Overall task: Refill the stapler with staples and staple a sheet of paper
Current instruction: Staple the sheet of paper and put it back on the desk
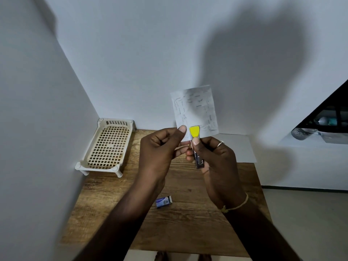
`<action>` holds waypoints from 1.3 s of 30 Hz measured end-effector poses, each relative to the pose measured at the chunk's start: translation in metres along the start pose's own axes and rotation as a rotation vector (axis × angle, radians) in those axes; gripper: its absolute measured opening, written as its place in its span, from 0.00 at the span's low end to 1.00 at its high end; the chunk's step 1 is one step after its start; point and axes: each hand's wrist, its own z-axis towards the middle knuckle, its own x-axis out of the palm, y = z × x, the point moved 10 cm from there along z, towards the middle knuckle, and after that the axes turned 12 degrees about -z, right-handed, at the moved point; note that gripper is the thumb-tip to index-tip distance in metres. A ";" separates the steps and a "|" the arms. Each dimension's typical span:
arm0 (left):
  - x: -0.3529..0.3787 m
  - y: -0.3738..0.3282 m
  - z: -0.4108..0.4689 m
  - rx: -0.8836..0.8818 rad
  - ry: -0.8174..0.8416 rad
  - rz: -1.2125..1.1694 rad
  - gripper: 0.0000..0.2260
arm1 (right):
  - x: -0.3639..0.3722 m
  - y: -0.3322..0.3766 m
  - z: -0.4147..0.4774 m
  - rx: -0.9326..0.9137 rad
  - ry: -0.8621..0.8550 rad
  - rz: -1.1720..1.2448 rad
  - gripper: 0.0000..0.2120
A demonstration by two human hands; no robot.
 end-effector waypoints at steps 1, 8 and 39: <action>0.000 -0.001 0.000 0.014 -0.004 0.007 0.07 | 0.001 -0.003 0.000 0.013 0.003 -0.003 0.11; -0.003 0.000 0.001 0.067 -0.039 0.041 0.05 | -0.004 -0.007 -0.004 -0.062 -0.085 -0.054 0.18; -0.010 0.031 0.018 0.012 -0.066 0.103 0.10 | -0.018 -0.027 0.004 -0.322 -0.263 -0.517 0.09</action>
